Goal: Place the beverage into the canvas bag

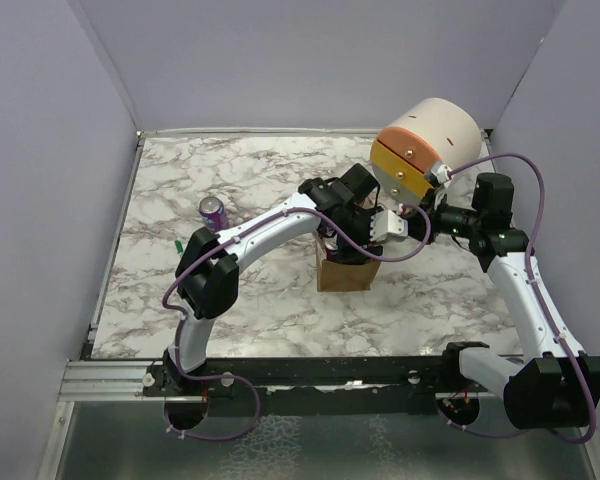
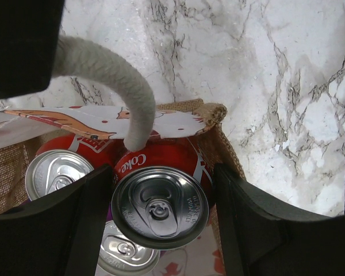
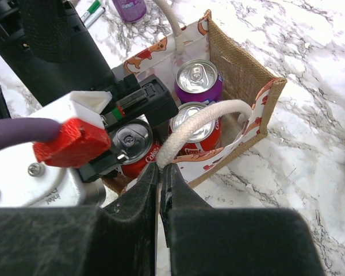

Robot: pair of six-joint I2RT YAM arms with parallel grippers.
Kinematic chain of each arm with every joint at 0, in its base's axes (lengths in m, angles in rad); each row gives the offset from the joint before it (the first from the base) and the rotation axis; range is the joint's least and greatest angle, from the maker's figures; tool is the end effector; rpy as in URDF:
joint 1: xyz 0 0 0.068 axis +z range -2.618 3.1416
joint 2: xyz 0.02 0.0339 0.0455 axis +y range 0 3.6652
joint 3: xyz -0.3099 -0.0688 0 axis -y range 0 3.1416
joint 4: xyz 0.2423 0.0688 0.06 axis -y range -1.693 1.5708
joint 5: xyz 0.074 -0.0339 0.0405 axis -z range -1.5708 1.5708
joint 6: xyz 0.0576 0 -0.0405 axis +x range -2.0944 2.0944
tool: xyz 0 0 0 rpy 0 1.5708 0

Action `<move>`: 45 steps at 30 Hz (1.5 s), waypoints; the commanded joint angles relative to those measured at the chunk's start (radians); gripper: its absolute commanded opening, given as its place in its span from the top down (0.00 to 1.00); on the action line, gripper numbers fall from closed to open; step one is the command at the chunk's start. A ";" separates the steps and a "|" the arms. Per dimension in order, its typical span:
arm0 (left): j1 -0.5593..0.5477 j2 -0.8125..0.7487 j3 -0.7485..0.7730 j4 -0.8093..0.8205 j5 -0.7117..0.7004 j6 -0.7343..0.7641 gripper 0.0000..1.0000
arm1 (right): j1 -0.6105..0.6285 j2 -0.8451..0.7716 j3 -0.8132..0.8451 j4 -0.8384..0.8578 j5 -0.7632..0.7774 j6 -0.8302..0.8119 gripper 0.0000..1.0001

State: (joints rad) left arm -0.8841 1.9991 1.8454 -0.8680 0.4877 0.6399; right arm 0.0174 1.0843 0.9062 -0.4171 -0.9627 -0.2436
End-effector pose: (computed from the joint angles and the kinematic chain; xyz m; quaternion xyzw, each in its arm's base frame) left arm 0.2724 -0.3748 0.3111 0.6922 0.6306 -0.2627 0.2328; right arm 0.2119 0.0510 0.3436 -0.3170 0.7481 0.3595 0.4589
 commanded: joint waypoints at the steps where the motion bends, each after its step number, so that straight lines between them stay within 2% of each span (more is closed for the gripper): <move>1: -0.016 0.011 0.007 -0.012 0.094 0.004 0.75 | -0.004 -0.023 -0.015 0.014 -0.016 0.000 0.99; 7: -0.016 0.033 0.011 -0.013 0.112 -0.017 0.62 | -0.004 -0.022 -0.016 0.017 -0.016 0.000 0.99; 28: -0.017 0.054 -0.024 0.016 0.115 -0.067 0.29 | -0.004 -0.021 -0.023 0.023 -0.019 -0.003 0.99; 35: -0.016 0.049 -0.023 0.018 0.113 -0.069 0.25 | -0.004 -0.020 -0.022 0.021 -0.019 -0.003 0.99; 45: -0.016 0.032 -0.015 0.007 0.111 -0.067 0.23 | -0.004 -0.023 -0.020 0.018 -0.018 -0.002 0.99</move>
State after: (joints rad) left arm -0.8829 2.0502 1.8320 -0.8459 0.5327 0.5892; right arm 0.0113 1.0771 0.8906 -0.4171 -0.9619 -0.2432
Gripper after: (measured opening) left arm 0.762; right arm 0.033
